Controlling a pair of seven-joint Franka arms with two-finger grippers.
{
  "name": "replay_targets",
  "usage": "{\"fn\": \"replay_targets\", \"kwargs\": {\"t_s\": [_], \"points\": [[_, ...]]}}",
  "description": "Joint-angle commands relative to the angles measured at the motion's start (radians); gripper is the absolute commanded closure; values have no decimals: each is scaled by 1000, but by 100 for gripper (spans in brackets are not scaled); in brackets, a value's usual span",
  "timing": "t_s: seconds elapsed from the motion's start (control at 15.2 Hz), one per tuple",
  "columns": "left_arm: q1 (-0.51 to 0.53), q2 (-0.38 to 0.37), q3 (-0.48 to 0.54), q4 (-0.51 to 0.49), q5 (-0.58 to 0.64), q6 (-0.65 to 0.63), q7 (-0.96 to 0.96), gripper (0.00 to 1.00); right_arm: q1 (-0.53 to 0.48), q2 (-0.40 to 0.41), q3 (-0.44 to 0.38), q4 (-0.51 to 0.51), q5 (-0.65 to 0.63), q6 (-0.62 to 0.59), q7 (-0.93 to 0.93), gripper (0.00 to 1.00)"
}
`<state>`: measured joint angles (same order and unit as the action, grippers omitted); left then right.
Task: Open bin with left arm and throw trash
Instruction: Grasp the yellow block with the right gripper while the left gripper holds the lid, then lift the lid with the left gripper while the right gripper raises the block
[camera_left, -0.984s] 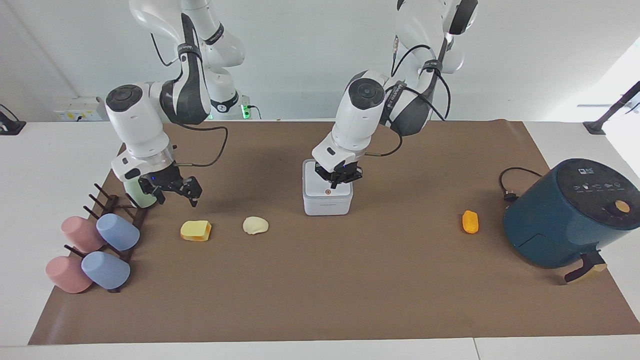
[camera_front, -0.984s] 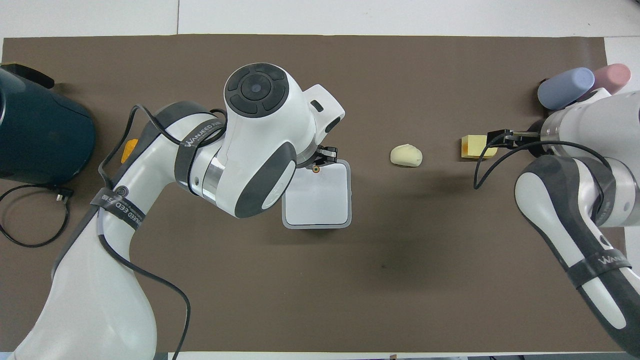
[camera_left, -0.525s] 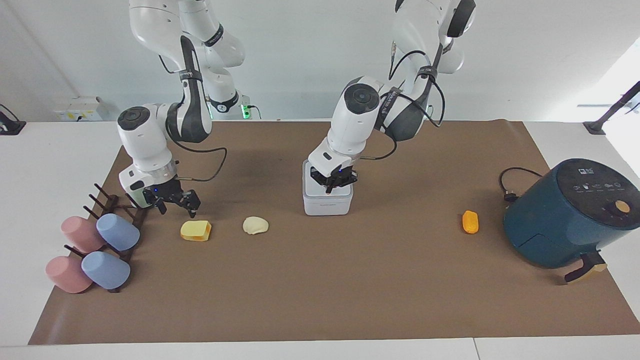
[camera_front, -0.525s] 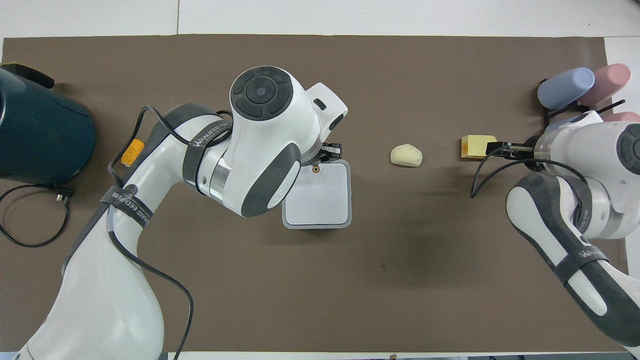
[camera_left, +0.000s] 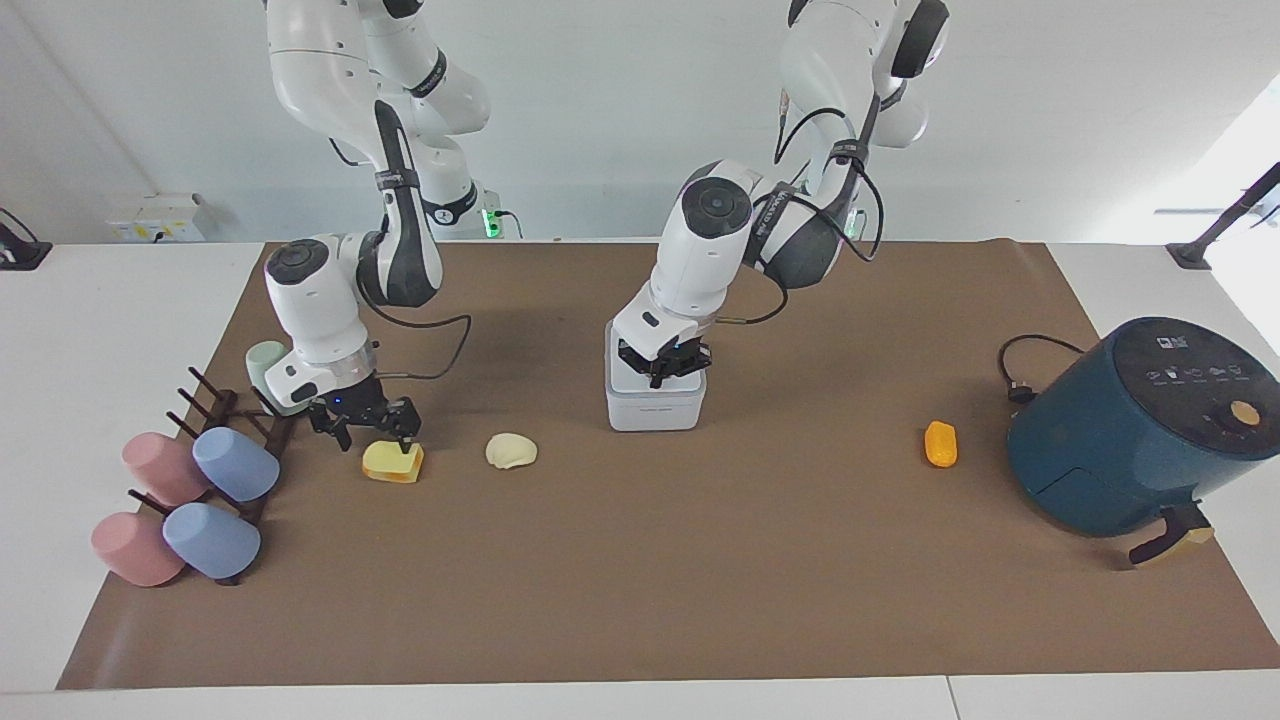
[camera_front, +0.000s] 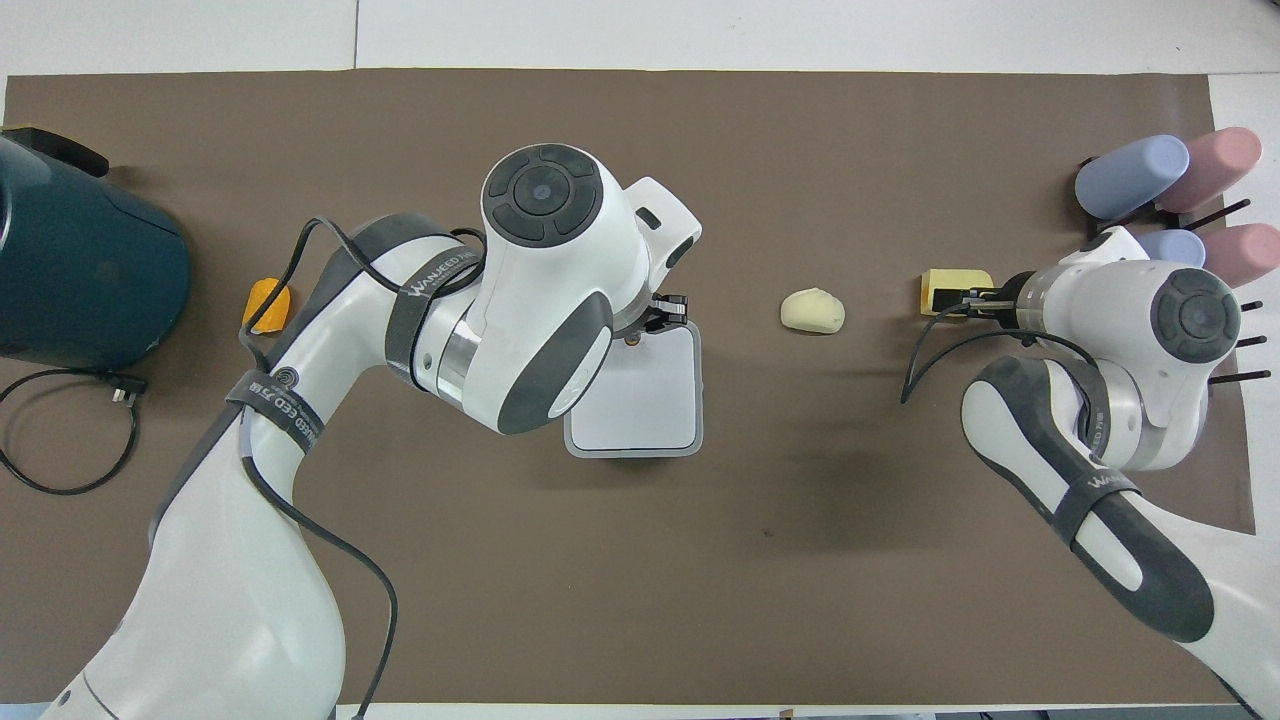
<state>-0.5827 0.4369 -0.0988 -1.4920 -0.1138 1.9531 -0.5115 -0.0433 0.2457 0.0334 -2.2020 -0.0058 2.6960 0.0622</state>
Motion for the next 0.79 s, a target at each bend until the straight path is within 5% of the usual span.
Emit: {"fn": "replay_targets", "kwargs": {"t_s": [0.0, 0.07, 0.2, 0.26, 0.72], "points": [[-8, -9, 13, -39, -15, 38, -1, 100, -7, 9, 13, 1, 7, 22, -41, 0], [-9, -7, 13, -43, -15, 46, -1, 100, -7, 10, 13, -1, 7, 25, -53, 2], [-9, -7, 13, -51, -14, 50, 1, 100, -7, 12, 14, -2, 7, 36, -58, 94], [-9, -7, 13, -54, -12, 50, 4, 100, -6, 12, 14, -1, 7, 36, -65, 100], [-20, -15, 14, -116, 19, 87, 22, 100, 26, -49, 14, 2, 9, -1, -67, 100]]}}
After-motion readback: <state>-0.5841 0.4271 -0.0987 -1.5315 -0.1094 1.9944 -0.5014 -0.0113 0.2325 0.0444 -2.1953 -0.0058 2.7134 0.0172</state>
